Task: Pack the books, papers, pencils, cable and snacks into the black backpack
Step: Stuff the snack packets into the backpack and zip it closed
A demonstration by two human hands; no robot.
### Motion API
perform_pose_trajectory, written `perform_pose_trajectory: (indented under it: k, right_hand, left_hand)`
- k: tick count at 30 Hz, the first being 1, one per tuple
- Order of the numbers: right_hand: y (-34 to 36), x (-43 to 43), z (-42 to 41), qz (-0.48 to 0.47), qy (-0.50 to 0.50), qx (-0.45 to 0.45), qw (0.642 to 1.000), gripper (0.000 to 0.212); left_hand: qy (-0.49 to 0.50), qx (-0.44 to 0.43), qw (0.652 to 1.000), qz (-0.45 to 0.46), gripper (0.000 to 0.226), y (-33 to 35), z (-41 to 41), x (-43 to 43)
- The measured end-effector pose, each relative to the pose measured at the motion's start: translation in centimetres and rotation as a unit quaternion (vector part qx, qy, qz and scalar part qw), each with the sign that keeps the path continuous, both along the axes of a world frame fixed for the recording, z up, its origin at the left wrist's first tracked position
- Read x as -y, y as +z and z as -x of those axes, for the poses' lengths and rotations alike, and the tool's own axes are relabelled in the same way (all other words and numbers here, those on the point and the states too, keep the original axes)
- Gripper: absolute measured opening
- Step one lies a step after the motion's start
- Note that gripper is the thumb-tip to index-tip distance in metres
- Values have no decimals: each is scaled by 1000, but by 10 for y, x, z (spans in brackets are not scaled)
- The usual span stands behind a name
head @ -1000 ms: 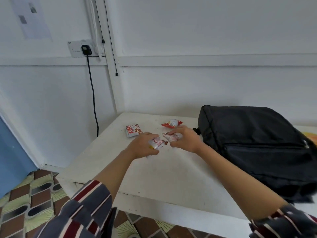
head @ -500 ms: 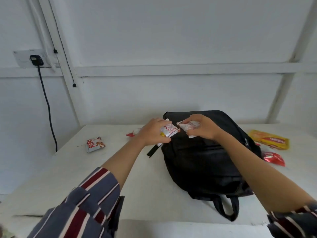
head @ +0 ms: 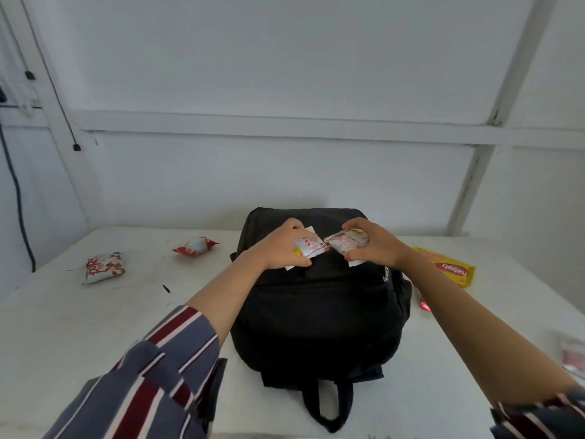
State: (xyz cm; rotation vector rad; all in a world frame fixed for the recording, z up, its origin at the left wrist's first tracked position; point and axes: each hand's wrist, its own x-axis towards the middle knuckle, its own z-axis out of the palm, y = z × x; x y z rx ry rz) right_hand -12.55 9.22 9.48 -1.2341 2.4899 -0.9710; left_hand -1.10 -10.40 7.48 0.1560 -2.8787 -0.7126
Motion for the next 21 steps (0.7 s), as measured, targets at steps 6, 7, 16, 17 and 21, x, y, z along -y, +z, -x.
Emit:
perform_pose_trajectory:
  k: [6,7,16,17,21]
  right_hand:
    - [-11,-4,5,-8,1,-16,1000,52]
    - [-12,-4,5,-8,2,-19,1000,50]
    - [-11,-3,0,47,9,12,999,40]
    - [-11,-3,-3,61,8,14,998,40]
    - [-12,0,-18,84,17,24,996,42]
  left_hand:
    - [14,20,1000,8,63,1,8,-2]
    - [17,25,999,23,64,1,8,-3]
    - [41,-171,983,-52,30,-6,-18,-1]
    - [44,-181,980,-76,22,-5,-23,-2]
    - [29,-130,986,-103,11,-3,-42,-6]
